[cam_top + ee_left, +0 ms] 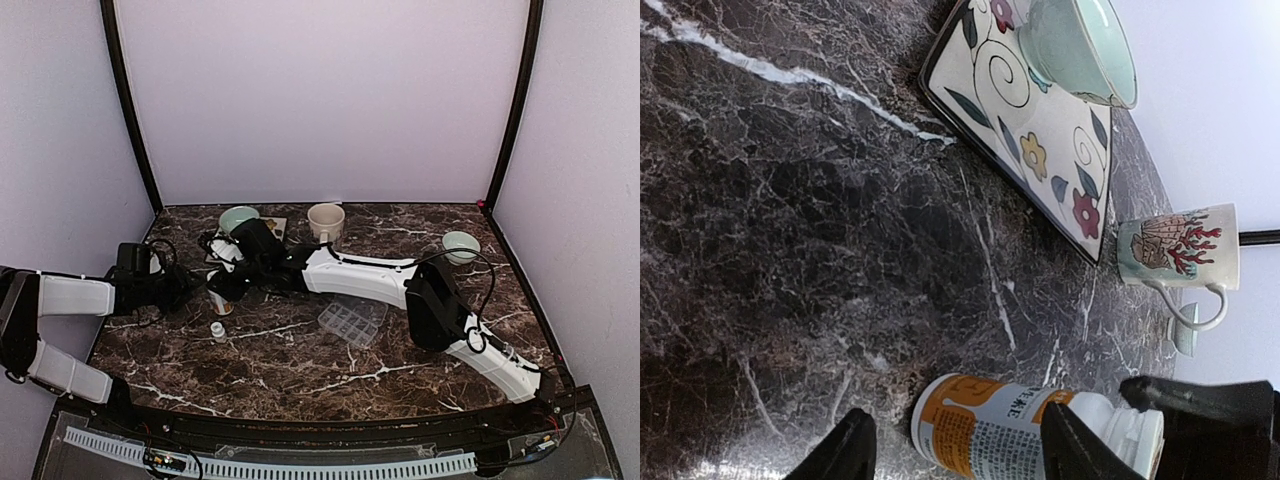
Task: Sort the pills into containers
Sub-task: Pick up the pill bottle from the center of the board, then hold the pill bottle, then open the lid of the pill bottle.
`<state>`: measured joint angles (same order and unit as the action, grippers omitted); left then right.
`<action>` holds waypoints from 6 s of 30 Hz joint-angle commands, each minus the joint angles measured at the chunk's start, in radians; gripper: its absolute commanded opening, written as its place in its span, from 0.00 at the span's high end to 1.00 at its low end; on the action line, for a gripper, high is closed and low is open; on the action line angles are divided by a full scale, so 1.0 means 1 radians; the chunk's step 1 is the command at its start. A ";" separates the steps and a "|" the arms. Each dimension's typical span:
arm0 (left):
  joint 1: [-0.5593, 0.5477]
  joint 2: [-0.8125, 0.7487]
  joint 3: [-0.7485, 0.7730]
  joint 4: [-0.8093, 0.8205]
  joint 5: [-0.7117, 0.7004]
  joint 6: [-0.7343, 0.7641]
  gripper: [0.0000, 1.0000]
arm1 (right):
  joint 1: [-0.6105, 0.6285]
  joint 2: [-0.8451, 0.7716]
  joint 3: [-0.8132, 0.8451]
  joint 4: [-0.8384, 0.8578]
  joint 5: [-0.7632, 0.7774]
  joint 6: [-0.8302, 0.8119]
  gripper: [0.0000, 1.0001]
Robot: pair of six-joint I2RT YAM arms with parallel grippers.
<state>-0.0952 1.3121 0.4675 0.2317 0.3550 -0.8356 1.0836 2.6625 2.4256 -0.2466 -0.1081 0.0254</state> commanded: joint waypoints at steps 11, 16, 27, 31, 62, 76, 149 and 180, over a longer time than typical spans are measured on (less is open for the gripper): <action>0.005 -0.042 -0.031 0.018 0.008 -0.038 0.40 | -0.004 -0.074 -0.072 0.063 -0.028 0.016 1.00; 0.003 -0.095 -0.047 0.048 0.026 -0.067 0.30 | 0.009 -0.184 -0.180 0.130 -0.013 0.028 1.00; 0.001 -0.239 -0.087 0.196 0.150 -0.090 0.05 | 0.041 -0.507 -0.561 0.340 0.112 0.200 1.00; -0.029 -0.249 -0.085 0.264 0.210 -0.081 0.05 | 0.045 -0.616 -0.693 0.397 0.173 0.308 1.00; -0.340 -0.106 -0.060 0.724 0.647 -0.012 0.01 | 0.030 -1.061 -1.266 0.625 0.068 0.720 1.00; -0.449 -0.065 0.058 0.487 0.655 0.177 0.04 | -0.006 -1.056 -1.309 0.657 -0.023 0.772 1.00; -0.497 -0.022 0.149 0.299 0.617 0.335 0.82 | -0.044 -1.139 -1.289 0.457 0.047 0.535 0.43; -0.514 -0.027 0.161 0.261 0.606 0.362 0.84 | -0.077 -1.151 -1.292 0.432 0.079 0.528 0.44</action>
<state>-0.6048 1.2976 0.5907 0.4808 0.9493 -0.4892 1.0122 1.5440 1.1160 0.1814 -0.0574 0.5728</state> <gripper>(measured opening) 0.528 0.565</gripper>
